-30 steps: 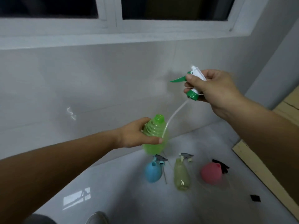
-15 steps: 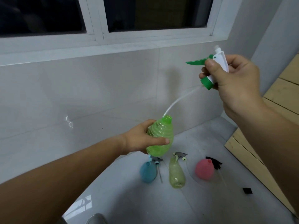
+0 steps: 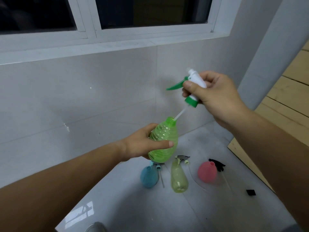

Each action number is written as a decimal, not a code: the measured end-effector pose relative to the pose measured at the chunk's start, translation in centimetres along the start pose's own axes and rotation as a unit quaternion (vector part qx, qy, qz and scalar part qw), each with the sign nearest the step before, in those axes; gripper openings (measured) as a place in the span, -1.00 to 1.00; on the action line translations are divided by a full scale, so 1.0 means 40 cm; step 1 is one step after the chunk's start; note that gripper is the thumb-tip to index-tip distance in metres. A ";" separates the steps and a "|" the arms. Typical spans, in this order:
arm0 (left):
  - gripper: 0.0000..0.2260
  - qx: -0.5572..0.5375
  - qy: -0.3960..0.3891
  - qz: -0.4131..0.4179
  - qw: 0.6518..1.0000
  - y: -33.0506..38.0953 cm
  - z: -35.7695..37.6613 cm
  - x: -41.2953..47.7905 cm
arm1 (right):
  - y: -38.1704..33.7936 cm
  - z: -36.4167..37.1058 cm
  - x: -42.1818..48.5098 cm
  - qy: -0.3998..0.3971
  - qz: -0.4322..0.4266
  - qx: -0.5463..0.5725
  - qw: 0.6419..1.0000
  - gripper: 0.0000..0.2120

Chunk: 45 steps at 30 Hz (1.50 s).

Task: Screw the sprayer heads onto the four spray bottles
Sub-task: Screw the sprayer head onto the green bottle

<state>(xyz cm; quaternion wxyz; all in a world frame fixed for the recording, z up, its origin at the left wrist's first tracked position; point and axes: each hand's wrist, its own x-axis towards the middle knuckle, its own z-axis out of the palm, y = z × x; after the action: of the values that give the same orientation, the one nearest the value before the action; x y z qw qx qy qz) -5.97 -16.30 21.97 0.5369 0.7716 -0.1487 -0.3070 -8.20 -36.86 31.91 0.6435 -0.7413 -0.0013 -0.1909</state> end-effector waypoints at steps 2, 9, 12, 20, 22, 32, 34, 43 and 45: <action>-0.54 -0.006 -0.006 0.005 1.000 0.001 0.003 0.000 | 0.032 0.019 -0.010 -0.046 0.020 -0.022 0.999 -0.87; -0.49 -0.004 -0.028 0.006 1.000 -0.009 -0.011 -0.006 | 0.079 0.026 -0.020 -0.177 0.036 -0.096 0.979 -0.84; -0.48 -0.009 -0.034 0.006 0.999 -0.015 -0.015 -0.008 | 0.087 0.014 -0.020 -0.226 0.043 -0.139 0.963 -0.76; -0.49 -0.005 -0.040 0.006 0.999 -0.017 -0.012 -0.006 | 0.092 -0.006 -0.019 -0.320 0.056 -0.167 0.931 -0.67; -0.49 -0.004 -0.040 0.006 0.999 -0.017 -0.014 -0.006 | 0.095 -0.007 -0.016 -0.324 0.051 -0.172 0.929 -0.66; -0.48 0.011 -0.039 0.000 0.999 -0.017 -0.025 -0.009 | 0.129 0.016 -0.016 -0.295 0.044 -0.163 0.940 -0.61; -0.50 0.016 -0.048 -0.003 0.999 -0.017 -0.021 -0.012 | 0.133 0.022 -0.015 -0.293 0.038 -0.174 0.939 -0.62; -0.45 0.027 -0.040 -0.008 0.999 -0.014 -0.019 -0.012 | 0.134 0.025 -0.019 -0.288 0.038 -0.166 0.943 -0.66; -0.48 0.029 -0.042 -0.010 0.999 -0.014 -0.015 -0.013 | 0.136 0.037 -0.025 -0.258 0.025 -0.195 0.946 -0.65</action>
<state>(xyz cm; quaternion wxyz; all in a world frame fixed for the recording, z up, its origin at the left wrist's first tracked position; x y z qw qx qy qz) -6.05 -15.37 21.73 0.5047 0.7747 -0.1724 -0.3396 -7.37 -36.13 26.27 0.4684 -0.8760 -0.1117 0.0269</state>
